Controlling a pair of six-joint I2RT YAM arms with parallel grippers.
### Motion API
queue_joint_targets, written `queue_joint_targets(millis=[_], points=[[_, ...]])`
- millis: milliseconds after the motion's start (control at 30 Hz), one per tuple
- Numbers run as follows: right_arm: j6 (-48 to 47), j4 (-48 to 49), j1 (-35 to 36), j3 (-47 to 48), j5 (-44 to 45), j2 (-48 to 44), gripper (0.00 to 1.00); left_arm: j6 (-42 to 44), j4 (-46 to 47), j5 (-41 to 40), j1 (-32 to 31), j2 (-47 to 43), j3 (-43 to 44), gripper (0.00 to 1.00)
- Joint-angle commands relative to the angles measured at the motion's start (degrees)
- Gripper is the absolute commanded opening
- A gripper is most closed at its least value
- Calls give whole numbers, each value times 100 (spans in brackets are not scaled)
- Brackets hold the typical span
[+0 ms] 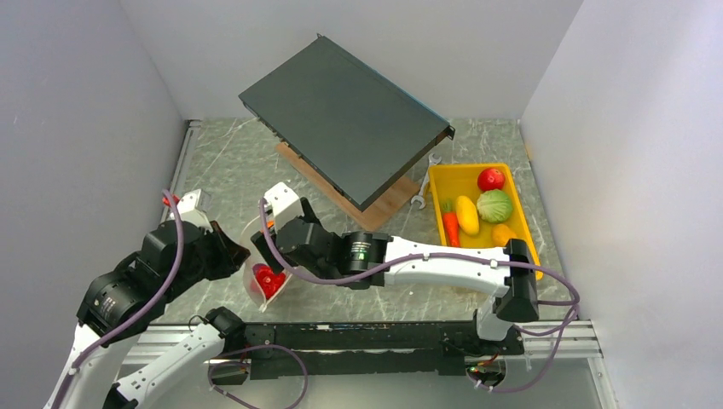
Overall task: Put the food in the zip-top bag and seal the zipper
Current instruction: Place the fake vegetable in the zipper food storage bag, then adjust the zipper food storage bag at the center of the board.
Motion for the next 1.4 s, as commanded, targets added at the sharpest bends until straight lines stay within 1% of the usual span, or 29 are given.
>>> queue_joint_targets(millis=[0,33,67,100,133,300,433,533,567,700,867,1100,1167,1200,1233,1267,1300,1367], points=[[-333,508,-17,248,519,78,61,-106,171,83,-24,-42,85,0],[-358,549,-14,243,522,123,73,-108,178,83,-22,-59,83,0],[-370,565,-23,263,535,169,81,-117,197,79,-23,-70,76,0],[-368,550,-27,309,524,221,86,-123,198,73,-17,-72,84,0],[-383,496,-35,394,469,292,90,-122,198,58,-19,-73,91,0],[-263,-70,-32,905,321,484,99,-136,152,14,-23,-78,122,0],[223,-770,-31,1290,268,451,99,-144,133,-2,-24,-129,74,0],[717,-1110,-31,1187,145,203,93,-163,107,-34,-21,-156,86,0],[896,-1164,-31,1047,96,73,89,-161,104,-25,-18,-153,95,0],[1524,-1047,-14,97,-81,-590,76,-127,40,-19,-22,-145,178,0],[1976,-881,-27,-647,-41,-933,72,-124,21,-40,-24,-187,186,0],[2247,-1043,-29,-675,247,-708,71,-125,37,41,-16,-194,129,0],[2255,-910,-22,-743,263,-629,69,-117,65,64,-22,-209,115,0],[2257,-817,-27,-766,190,-589,64,-123,60,66,-19,-213,122,0],[2269,-719,-21,-759,127,-532,52,-125,46,72,-24,-213,134,0],[2299,-654,-23,-751,103,-498,44,-107,41,82,-19,-202,133,0],[2322,-578,-8,-742,56,-469,37,-93,40,98,-23,-205,140,0],[2319,-481,-14,-676,-38,-400,29,-62,-4,74,-18,-201,162,0]])
